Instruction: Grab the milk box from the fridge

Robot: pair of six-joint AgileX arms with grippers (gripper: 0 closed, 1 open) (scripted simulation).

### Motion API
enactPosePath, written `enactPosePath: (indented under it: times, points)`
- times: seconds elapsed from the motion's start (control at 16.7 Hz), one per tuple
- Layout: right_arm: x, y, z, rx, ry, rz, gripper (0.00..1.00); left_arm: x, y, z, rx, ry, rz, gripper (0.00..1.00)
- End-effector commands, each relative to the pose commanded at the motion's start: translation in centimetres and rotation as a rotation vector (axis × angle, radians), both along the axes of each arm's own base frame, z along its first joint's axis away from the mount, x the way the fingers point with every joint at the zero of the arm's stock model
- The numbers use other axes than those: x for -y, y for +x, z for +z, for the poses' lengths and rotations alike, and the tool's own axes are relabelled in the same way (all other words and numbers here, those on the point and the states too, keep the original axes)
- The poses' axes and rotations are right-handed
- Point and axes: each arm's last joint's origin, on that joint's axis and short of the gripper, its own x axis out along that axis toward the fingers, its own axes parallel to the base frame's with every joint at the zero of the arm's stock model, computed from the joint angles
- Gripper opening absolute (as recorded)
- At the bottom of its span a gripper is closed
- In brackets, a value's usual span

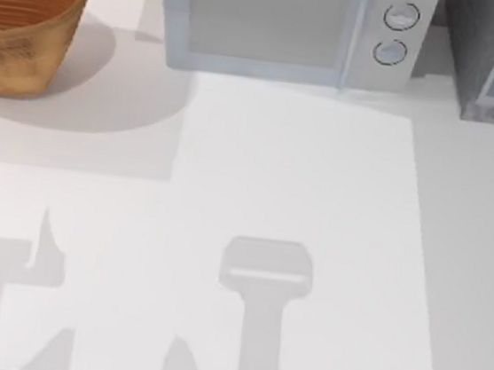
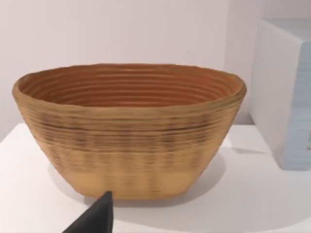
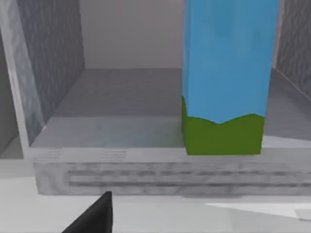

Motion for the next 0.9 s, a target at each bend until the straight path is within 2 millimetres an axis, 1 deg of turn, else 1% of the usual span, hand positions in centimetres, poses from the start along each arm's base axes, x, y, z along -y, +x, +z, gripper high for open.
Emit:
enactPosePath:
  times: [0.18,0.48,0.6,0.72,0.78,0.9]
  points:
    - [0.6,0.1,-0.6,0.008,-0.004,0.001,1.0,0.0,0.0,0.0,0.0,0.0,0.0,1.0]
    - [0.4,0.1,-0.7,0.005,-0.002,0.004,1.0,0.0,0.0,0.0,0.0,0.0,0.0,1.0]
    - [0.5,0.5,-0.7,0.002,-0.001,0.01,1.0,0.0,0.0,0.0,0.0,0.0,0.0,1.0]
    - [0.7,1.9,-1.0,-0.008,0.002,0.024,1.0,0.0,0.0,0.0,0.0,0.0,0.0,1.0]
    - [0.9,3.0,-1.1,-0.012,0.003,0.029,1.0,0.0,0.0,0.0,0.0,0.0,0.0,1.0]
    - [1.5,6.0,-1.1,-0.011,0.0,0.031,1.0,0.0,0.0,0.0,0.0,0.0,0.0,1.0]
